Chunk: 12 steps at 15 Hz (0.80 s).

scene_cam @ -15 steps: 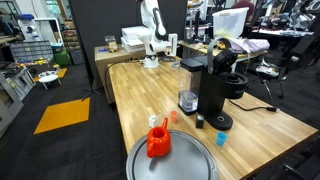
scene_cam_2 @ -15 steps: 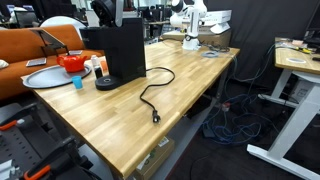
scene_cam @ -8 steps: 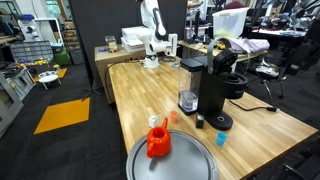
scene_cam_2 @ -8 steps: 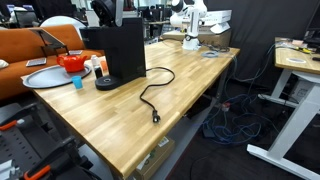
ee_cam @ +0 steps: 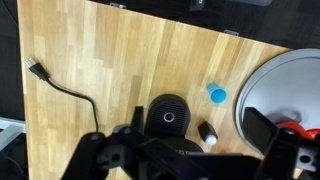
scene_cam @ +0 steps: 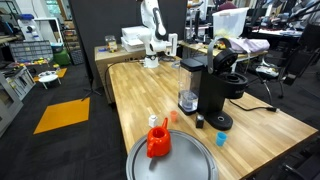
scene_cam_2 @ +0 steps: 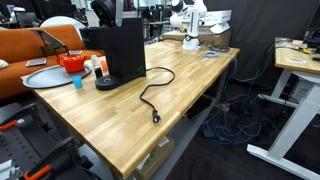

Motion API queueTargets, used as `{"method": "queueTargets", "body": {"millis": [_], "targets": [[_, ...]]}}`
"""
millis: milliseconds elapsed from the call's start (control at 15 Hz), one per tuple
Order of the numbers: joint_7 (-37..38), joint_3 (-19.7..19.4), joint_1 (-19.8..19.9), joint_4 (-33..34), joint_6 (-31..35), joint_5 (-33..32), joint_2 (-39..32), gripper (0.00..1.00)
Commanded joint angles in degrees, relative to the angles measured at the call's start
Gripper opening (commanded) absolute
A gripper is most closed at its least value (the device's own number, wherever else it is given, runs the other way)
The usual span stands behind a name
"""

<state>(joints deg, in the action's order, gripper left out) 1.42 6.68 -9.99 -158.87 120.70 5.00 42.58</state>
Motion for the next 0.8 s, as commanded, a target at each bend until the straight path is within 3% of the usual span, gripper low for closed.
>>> {"method": "queueTargets", "body": {"millis": [0,467,733], "targets": [[-0.03,0.03,0.19,0.11,-0.15,0.03,0.01,1.0],[0.63,0.86,-0.52,0.5,1.69,0.66,-0.84,1.0],[1.03,4.58,-5.95,2.09,7.78,3.96,-4.26,1.0]]}}
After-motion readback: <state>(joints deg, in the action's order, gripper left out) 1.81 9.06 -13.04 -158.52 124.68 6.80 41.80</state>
